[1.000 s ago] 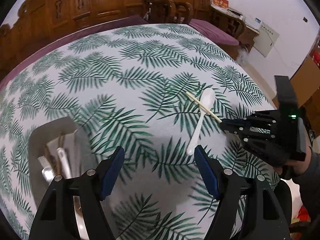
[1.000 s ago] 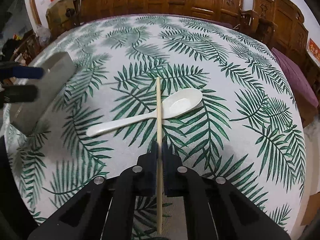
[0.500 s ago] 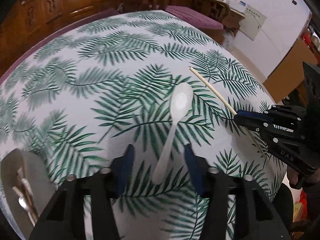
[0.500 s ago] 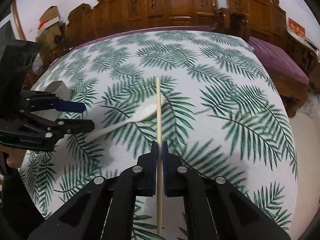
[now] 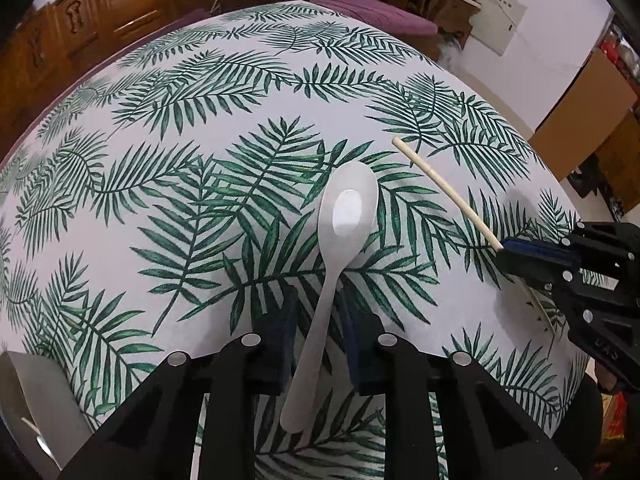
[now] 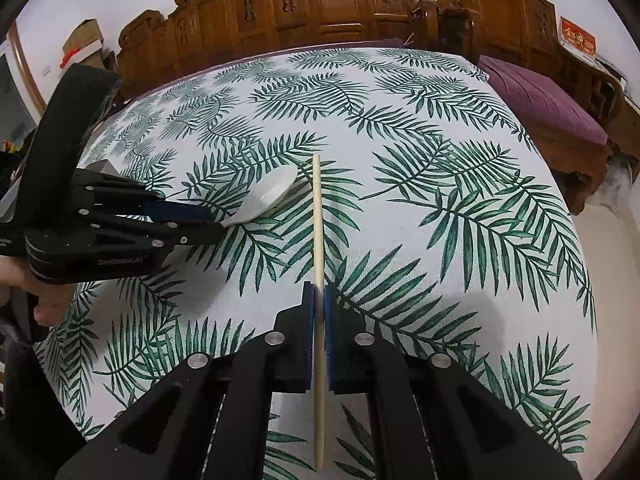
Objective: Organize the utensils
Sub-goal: 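Grasp the white plastic spoon by its handle with the left gripper, then carry the white plastic spoon into the grey tray and open the left gripper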
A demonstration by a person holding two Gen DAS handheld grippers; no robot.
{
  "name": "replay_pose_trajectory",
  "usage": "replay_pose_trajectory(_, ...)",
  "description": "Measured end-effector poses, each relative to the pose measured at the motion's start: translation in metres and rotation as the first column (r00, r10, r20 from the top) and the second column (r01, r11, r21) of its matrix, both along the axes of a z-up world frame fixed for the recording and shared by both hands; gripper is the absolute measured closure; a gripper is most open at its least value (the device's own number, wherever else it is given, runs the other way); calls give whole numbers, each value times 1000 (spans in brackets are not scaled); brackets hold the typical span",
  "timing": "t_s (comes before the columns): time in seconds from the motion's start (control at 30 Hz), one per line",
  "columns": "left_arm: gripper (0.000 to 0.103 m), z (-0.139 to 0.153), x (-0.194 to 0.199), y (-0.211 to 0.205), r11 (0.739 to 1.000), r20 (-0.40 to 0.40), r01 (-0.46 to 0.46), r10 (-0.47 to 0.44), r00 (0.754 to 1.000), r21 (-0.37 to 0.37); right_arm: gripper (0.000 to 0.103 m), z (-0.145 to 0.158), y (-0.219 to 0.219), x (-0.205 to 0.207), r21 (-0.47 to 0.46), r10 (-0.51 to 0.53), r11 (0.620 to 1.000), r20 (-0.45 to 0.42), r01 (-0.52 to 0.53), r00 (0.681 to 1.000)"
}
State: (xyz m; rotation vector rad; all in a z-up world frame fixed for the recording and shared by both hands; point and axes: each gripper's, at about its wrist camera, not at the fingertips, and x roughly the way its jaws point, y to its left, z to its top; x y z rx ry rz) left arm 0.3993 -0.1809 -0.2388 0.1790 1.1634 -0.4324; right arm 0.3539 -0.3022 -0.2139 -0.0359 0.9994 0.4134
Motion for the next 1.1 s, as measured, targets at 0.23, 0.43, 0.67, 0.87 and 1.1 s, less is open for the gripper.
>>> replay_pose_trajectory(0.23,97,1,-9,1,1000,-11,14,-14,1000,21,97,9,5,-7,3,-3,1000,4,3,1000)
replay_pose_trajectory(0.43,97,21,-27,18,1000,4,-13,13,1000,1,97,24,16,-16,11,5,1000,19,-5,1000)
replay_pose_trajectory(0.67,97,56,-53,50,998,54,-57,58,997,-29,97,41,37,-26,10,36,999,41,-37,998)
replay_pose_trajectory(0.87,97,78,-73,80,995,90,-92,96,991,-45,97,50,60,-33,12,65,998,50,-66,997)
replay_pose_trajectory(1.1,97,98,-94,115,988,132,-141,148,980,-61,97,61,91,-39,5,112,994,63,-112,992)
